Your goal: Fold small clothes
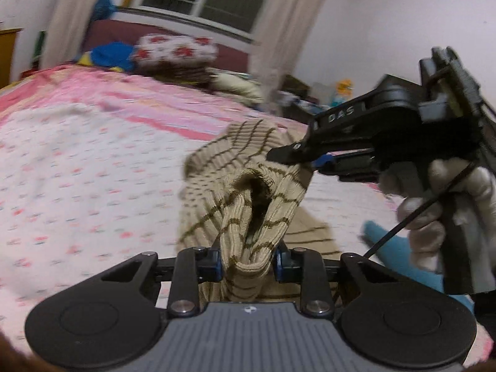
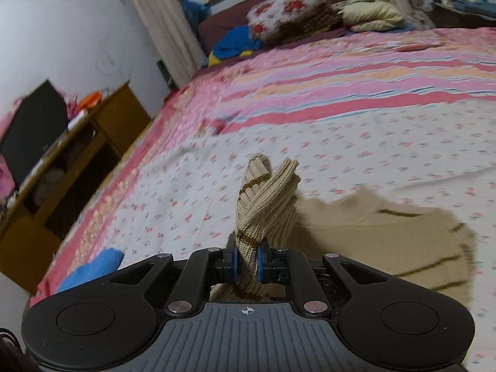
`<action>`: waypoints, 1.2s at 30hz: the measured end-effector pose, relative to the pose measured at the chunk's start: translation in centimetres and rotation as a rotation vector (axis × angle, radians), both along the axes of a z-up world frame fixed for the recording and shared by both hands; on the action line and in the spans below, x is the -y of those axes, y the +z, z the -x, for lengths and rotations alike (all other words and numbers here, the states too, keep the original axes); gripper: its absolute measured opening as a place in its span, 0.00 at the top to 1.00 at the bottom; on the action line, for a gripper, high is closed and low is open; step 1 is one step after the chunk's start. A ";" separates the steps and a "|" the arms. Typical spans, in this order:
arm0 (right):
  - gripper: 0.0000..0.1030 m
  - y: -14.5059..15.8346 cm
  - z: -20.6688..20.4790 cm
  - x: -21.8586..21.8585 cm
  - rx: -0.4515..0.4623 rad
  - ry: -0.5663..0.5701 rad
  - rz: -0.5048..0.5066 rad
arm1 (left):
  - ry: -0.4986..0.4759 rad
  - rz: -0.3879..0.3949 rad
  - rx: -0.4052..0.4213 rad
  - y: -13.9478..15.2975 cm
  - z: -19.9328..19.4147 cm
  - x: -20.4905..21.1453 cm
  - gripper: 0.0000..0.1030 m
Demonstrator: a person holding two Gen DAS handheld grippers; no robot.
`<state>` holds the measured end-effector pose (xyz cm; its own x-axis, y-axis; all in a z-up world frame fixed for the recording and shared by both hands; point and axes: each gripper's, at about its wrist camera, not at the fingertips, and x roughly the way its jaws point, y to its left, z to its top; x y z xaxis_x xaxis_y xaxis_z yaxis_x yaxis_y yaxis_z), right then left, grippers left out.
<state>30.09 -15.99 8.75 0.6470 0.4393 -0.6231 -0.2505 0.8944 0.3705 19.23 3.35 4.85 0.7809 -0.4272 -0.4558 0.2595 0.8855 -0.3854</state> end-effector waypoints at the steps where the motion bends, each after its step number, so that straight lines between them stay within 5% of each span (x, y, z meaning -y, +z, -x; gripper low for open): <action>1: 0.90 0.1 0.2 1.2 0.001 -0.016 -0.009 | -0.026 0.000 0.004 0.3 -0.2 1.1 0.68; 11: 0.90 -3.5 0.3 11.1 -0.061 -0.166 -0.072 | -0.177 -0.107 -0.046 -1.4 -1.9 10.7 0.68; 23: 0.88 -8.1 1.0 17.4 -0.127 -0.233 -0.138 | -0.295 -0.209 -0.091 -3.4 -1.2 16.5 0.63; 29: 0.80 -7.3 3.9 18.1 -0.070 -0.239 -0.111 | -0.335 -0.191 -0.090 -1.3 -0.1 13.8 0.54; 36: 0.78 -5.2 8.1 17.0 0.043 -0.203 -0.120 | -0.203 -0.148 -0.053 1.4 1.6 7.0 0.48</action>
<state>21.99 -32.95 3.58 0.7544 0.3665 -0.5445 -0.0875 0.8784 0.4699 17.58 -3.63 6.30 0.6594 -0.4983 -0.5629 0.4205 0.8651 -0.2733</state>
